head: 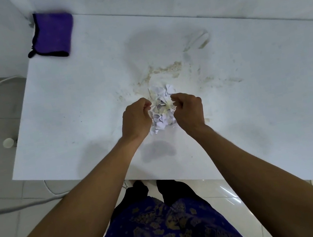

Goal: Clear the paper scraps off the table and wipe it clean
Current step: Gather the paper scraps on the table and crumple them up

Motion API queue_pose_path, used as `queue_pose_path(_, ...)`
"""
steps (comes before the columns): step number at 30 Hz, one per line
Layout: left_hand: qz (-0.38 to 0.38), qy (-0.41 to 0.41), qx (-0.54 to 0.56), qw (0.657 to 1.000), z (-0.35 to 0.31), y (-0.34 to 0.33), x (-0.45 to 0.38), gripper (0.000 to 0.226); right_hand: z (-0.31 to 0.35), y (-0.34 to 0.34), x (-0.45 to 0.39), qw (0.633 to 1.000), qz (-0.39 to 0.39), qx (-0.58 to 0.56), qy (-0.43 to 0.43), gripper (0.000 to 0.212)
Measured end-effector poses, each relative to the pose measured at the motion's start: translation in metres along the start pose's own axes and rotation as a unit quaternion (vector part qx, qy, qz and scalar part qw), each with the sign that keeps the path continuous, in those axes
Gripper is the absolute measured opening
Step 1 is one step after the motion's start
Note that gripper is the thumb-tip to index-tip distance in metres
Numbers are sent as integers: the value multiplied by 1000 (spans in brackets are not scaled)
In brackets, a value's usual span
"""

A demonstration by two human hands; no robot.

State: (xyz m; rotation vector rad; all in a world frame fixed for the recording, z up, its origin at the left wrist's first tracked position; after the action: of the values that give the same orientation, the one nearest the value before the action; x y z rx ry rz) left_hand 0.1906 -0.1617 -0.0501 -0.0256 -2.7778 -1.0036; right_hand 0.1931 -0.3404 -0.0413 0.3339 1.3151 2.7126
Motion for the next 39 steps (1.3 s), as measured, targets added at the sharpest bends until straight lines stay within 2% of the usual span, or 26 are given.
queue_pose_path(2, -12, 2, -9, 1000, 5, -1, 6, 22, -3, 1, 2, 1000, -10, -8, -13, 40)
queue_pose_path(6, -25, 27, -7, 999, 11, -3, 15, 20, -3, 10, 1, 999, -50, 10, -2, 20)
queue_pose_path(10, -25, 28, 3, 999, 11, -7, 16, 18, -2, 11, -5, 999, -44, 6, 11, 14)
queue_pose_path(12, -30, 30, 8, 999, 10, -7, 15, 18, 0, 6, -7, 999, -37, 3, 40, 22)
queue_pose_path(15, -47, 36, 24, 998, 11, -8, 15, 18, -1, -2, -6, 999, 3, -8, 33, 47)
queue_pose_path(18, -39, 73, 56, 995, 14, -14, 16, 23, 2, -5, -4, 998, 22, 34, 50, 50)
queue_pose_path(20, -42, 99, 78, 991, 15, -16, 17, 25, 6, -12, -3, 990, 68, 93, 80, 52)
queue_pose_path(23, -61, 136, 110, 983, 18, -15, 20, 28, 12, -22, -1, 969, 121, 178, 124, 56)
queue_pose_path(26, -71, 170, 150, 971, 20, -13, 23, 31, 17, -37, 4, 931, 157, 271, 188, 72)
queue_pose_path(28, -68, 182, 169, 966, 20, -12, 25, 32, 15, -49, 7, 907, 170, 318, 217, 75)
queue_pose_path(30, -62, 188, 173, 965, 21, -13, 27, 34, 13, -56, 6, 895, 160, 348, 230, 69)
queue_pose_path(35, -64, 200, 203, 956, 25, -13, 31, 33, 18, -57, 1, 882, 132, 351, 285, 34)
queue_pose_path(39, -68, 215, 230, 947, 19, -11, 32, 33, 19, -58, -4, 887, 127, 319, 307, 8)
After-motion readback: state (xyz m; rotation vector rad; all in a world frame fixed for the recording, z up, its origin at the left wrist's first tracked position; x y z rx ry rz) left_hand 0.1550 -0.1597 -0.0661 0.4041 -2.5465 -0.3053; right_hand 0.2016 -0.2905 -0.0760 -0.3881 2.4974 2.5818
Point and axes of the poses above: each hand's wrist, its own x-axis away from the middle knuckle, its own y-axis out of the back of the hand, z = x × y, the point moved 6 cm from there along -x, towards the middle knuckle, and after that the axes turned 7 degrees about x, right-handed, at the moved point
